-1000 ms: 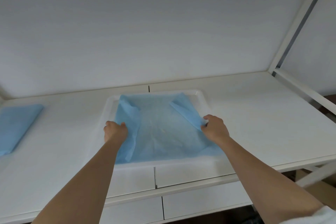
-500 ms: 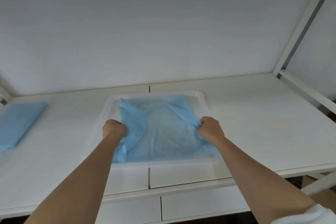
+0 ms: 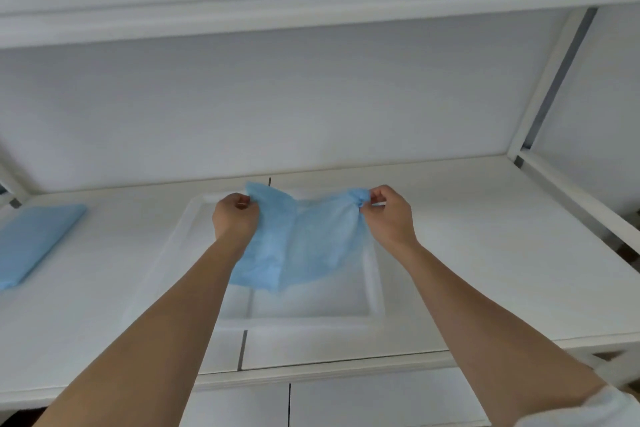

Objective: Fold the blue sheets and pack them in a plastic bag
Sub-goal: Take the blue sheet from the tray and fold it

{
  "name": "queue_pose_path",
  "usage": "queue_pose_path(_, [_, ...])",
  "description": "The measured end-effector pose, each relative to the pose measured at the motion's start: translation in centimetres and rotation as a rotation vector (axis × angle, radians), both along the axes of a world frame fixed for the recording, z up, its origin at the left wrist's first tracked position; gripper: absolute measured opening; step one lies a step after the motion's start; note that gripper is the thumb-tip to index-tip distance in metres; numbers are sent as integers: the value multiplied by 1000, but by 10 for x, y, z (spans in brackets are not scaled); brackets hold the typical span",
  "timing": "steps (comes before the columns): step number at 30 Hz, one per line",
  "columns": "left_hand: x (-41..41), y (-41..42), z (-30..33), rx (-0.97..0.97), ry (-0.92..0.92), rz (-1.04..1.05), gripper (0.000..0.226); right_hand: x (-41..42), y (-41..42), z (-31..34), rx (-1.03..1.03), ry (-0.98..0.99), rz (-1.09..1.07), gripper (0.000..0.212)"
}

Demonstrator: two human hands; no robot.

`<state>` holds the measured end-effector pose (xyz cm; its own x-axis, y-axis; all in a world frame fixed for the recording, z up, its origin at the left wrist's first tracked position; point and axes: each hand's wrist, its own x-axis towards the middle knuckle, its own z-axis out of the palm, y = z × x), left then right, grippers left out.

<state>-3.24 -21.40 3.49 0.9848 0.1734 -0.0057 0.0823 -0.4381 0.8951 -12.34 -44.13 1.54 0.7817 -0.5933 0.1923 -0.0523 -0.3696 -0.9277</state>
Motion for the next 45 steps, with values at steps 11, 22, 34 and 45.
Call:
queue_pose_path(11, [-24,-113,21,-83,-100,-182,9,-40,-88,24,0,-153,-119,13])
queue_pose_path(22, [-69,-238,20,-120,-37,-458,12,-101,-189,25,-73,-134,-257,34])
queue_pose_path(34, [-82,-248,1,140,235,-504,38,-110,-193,4,-421,434,-353,59])
queue_pose_path(45, [-64,-126,-11,197,381,-360,10,-58,-84,-2,6,517,412,18])
